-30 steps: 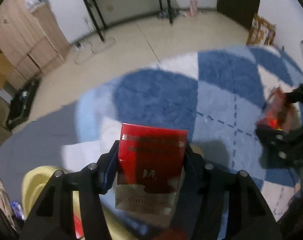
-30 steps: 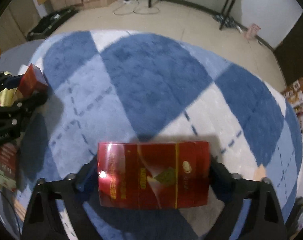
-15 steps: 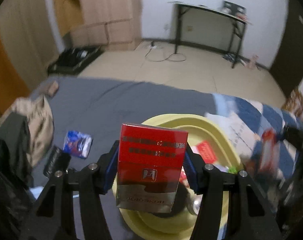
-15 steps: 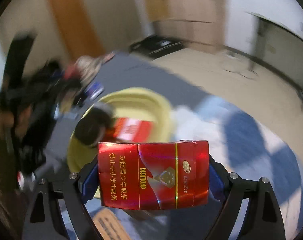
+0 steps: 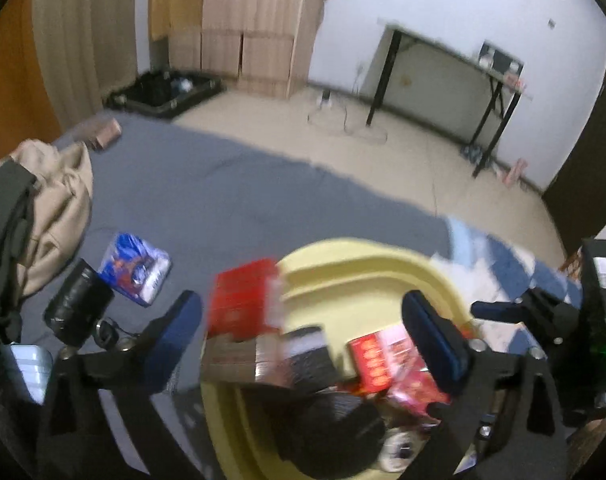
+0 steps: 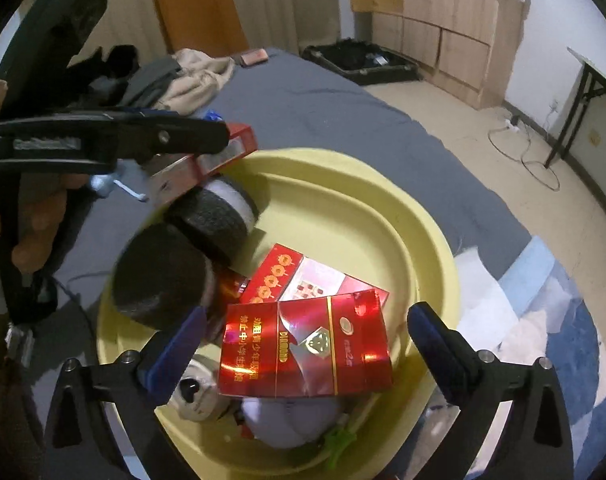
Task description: Organize rigid objects
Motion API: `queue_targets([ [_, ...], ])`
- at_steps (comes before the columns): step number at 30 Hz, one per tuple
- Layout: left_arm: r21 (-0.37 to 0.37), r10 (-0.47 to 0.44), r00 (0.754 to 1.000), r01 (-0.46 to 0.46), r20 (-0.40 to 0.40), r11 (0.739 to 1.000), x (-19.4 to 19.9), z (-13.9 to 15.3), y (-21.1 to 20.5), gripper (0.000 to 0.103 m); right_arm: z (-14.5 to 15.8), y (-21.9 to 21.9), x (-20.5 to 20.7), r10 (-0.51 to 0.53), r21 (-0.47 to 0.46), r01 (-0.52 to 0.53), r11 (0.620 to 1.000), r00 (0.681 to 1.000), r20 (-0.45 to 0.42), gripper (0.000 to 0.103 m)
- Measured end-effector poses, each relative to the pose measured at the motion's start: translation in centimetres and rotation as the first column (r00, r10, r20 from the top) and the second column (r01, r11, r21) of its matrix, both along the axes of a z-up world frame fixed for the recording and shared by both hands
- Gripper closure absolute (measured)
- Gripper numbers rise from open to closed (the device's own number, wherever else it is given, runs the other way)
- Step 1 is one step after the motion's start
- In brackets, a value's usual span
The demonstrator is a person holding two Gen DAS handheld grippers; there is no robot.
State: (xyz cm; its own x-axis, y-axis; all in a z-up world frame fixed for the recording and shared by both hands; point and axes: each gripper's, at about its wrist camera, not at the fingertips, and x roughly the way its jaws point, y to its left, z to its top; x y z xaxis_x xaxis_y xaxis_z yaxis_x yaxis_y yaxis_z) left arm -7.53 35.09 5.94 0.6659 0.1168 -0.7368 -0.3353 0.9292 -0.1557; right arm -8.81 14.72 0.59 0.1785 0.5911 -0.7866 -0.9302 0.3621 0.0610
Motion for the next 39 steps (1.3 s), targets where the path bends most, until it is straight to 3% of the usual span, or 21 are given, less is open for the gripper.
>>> queue_targets([
  [5,0.082,0.001,0.993,-0.011,0.118,0.997,-2.1,3.9,-6.2,0.000,3.9,-5.5,0.2,-0.029,0.114,0.019,0.993,0.996,0.085,0.000],
  [8,0.128,0.107,0.977,-0.132,0.185,0.983,-5.2,3.8,-10.4,0.000,4.5,-8.7,0.5,0.024,0.146,-0.049,0.988,0.986,0.165,0.000],
  [10,0.138,0.137,0.973,-0.164,0.186,0.977,-6.4,2.7,-12.5,0.000,4.1,-10.7,0.6,0.062,0.167,-0.099,0.981,0.974,0.216,0.000],
  [12,0.113,0.161,0.976,-0.178,0.147,0.977,-7.0,0.4,-14.8,0.000,3.2,-11.9,0.8,0.088,0.202,-0.138,0.970,0.967,0.238,0.000],
  [15,0.048,0.231,0.971,-0.234,0.062,0.971,-8.0,-3.1,-16.9,0.000,1.1,-13.1,1.3,0.139,0.247,-0.183,0.952,0.973,0.184,0.000],
  [17,0.035,0.324,0.945,-0.325,0.042,0.945,-9.4,-5.3,-17.4,0.000,-0.5,-13.1,1.5,0.167,0.219,-0.203,0.954,0.971,0.172,0.000],
  [20,0.089,0.418,0.908,-0.418,0.021,0.904,-10.8,-7.7,-18.5,0.000,-1.4,-13.4,2.3,0.222,0.160,-0.261,0.952,0.949,0.225,0.000],
  [25,0.125,0.449,0.893,-0.442,-0.035,0.888,-10.1,-10.6,-19.0,0.000,-1.9,-14.4,3.8,0.280,0.270,-0.339,0.901,0.931,0.236,0.000],
  [29,0.100,0.471,0.881,-0.466,-0.039,0.879,-11.0,-11.6,-19.7,0.000,-4.0,-13.5,3.2,0.377,0.160,-0.428,0.889,0.885,0.274,0.000],
  [32,0.101,0.439,0.897,-0.432,-0.052,0.896,-11.3,-12.9,-21.2,0.000,-4.4,-13.6,4.1,0.418,0.139,-0.458,0.878,0.875,0.246,0.000],
  [35,0.076,0.454,0.888,-0.449,-0.076,0.891,-10.7,-13.4,-20.7,0.000,-4.2,-14.3,6.3,0.417,0.182,-0.444,0.877,0.893,0.168,0.000],
  [39,0.074,0.469,0.881,-0.465,-0.063,0.882,-10.2,-13.4,-20.7,0.000,-4.5,-14.4,8.2,0.345,0.168,-0.368,0.915,0.927,0.148,0.000],
])
